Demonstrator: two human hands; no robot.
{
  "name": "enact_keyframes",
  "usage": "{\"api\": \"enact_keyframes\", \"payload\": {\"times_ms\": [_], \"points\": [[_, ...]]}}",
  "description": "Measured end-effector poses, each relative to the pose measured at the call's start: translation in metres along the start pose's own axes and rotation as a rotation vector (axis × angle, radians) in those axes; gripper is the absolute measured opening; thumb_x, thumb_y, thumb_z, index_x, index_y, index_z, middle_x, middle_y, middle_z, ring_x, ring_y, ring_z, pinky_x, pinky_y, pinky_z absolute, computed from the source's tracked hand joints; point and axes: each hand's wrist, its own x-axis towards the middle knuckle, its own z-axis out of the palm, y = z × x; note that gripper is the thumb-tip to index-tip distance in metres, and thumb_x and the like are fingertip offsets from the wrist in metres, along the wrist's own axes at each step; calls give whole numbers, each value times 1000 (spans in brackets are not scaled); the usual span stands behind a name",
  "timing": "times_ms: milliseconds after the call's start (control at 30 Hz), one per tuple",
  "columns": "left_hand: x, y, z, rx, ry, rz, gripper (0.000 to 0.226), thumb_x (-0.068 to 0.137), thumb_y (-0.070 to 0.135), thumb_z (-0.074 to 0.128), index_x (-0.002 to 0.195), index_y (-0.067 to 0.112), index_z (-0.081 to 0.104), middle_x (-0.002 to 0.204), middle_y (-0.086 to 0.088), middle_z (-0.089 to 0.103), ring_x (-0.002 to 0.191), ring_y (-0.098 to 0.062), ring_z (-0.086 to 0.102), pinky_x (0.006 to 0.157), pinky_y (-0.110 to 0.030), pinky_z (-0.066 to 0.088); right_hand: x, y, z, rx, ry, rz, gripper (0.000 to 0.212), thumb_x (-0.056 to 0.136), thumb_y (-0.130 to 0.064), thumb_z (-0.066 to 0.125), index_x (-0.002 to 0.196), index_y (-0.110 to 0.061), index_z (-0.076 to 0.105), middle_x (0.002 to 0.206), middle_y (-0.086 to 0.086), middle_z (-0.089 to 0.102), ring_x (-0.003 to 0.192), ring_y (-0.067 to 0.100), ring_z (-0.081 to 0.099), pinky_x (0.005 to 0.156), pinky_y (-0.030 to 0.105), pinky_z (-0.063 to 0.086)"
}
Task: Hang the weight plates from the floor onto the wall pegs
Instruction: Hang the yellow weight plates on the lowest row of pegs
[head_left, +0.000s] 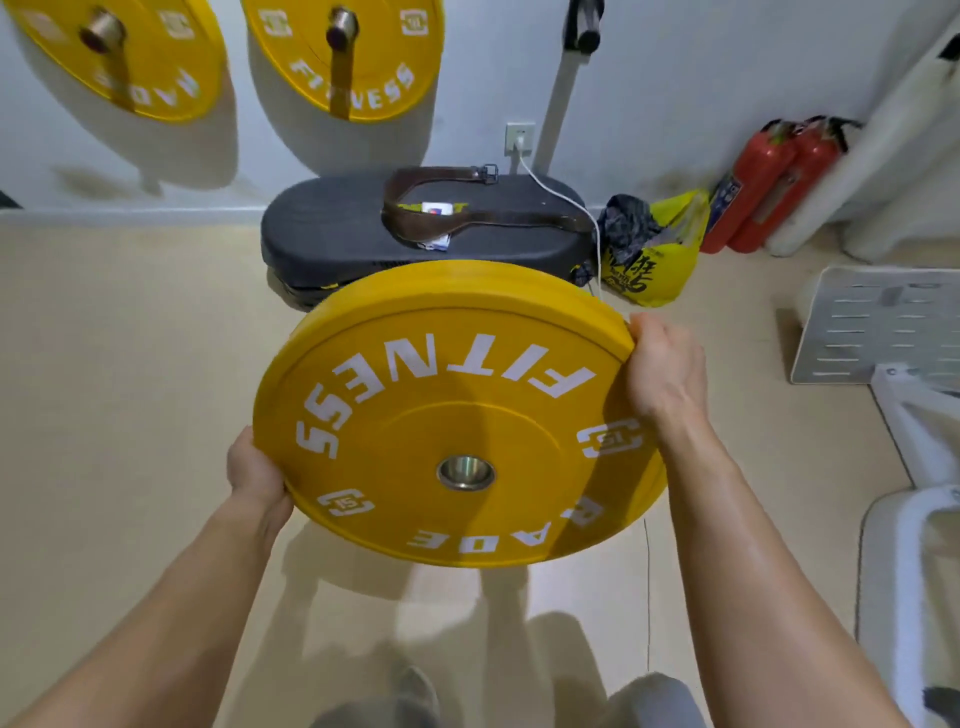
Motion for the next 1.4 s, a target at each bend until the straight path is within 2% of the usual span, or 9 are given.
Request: {"api": "enact_keyframes", "payload": {"times_ms": [100, 200, 367, 667, 767, 900, 1133, 1300, 1400], "points": [[-19, 70, 21, 16, 4, 1, 33, 98, 15, 38, 78, 17, 64, 68, -3, 72, 69, -22, 65, 63, -33, 56, 19, -61, -30, 6, 12, -59, 45, 98, -28, 42, 57, -14, 35, 60, 1, 39, 66, 26, 37, 59, 44, 25], [-24, 122, 51, 41, 55, -24, 25, 93, 15, 43, 75, 18, 61, 78, -9, 68, 81, -28, 62, 66, -36, 54, 50, -109, -57, -33, 18, -98, 44, 100, -26, 40, 58, -16, 31, 58, 1, 36, 57, 17, 32, 54, 37, 26], [-36, 193, 129, 27, 69, -64, 31, 96, 17, 38, 68, 21, 52, 65, -3, 64, 70, -24, 56, 63, -32, 49, 129, -158, -97, -171, 13, -122, 42, 102, -21, 36, 61, -14, 33, 61, 2, 42, 57, 11, 35, 50, 36, 20], [27, 300, 300, -66, 50, -13, 34, 98, 16, 37, 64, 20, 44, 39, 10, 53, 56, -17, 47, 52, -27, 43, 307, -246, -114, -154, 32, -169, 39, 99, -21, 35, 62, -10, 36, 65, 8, 49, 66, 28, 38, 59, 45, 24], [76, 323, 354, -89, 10, -57, 41, 100, 29, 38, 60, 22, 48, 44, 4, 59, 55, -21, 51, 57, -32, 47, 377, -269, -99, -190, 33, -189, 41, 101, -22, 33, 66, -6, 48, 84, 21, 59, 77, 31, 42, 65, 40, 24], [151, 352, 442, -32, -48, -28, 39, 100, 30, 37, 62, 23, 46, 65, -5, 60, 58, -24, 52, 59, -35, 49, 489, -283, -73, -223, 39, -116, 43, 103, -26, 29, 100, 0, 62, 124, 35, 55, 107, 43, 51, 78, 37, 28], [232, 374, 576, -14, -110, -64, 43, 103, 41, 36, 74, 21, 61, 82, -9, 69, 71, -27, 60, 75, -38, 52, 649, -292, -50, -215, 28, -61, 43, 103, -29, 27, 104, -3, 61, 127, 32, 55, 112, 41, 52, 81, 38, 31], [287, 370, 654, 23, -70, -86, 36, 100, 43, 40, 95, 20, 67, 101, -11, 71, 84, -30, 63, 90, -41, 51, 754, -278, -28, -327, -32, -18, 46, 103, -24, 23, 127, 1, 55, 137, 32, 48, 123, 44, 48, 98, 41, 37], [318, 362, 692, 33, -26, -82, 30, 97, 36, 39, 71, 24, 49, 93, -10, 63, 71, -27, 52, 72, -34, 47, 809, -265, -17, -362, -49, -6, 47, 103, -24, 23, 129, 0, 54, 137, 32, 49, 124, 44, 47, 100, 42, 37]]}}
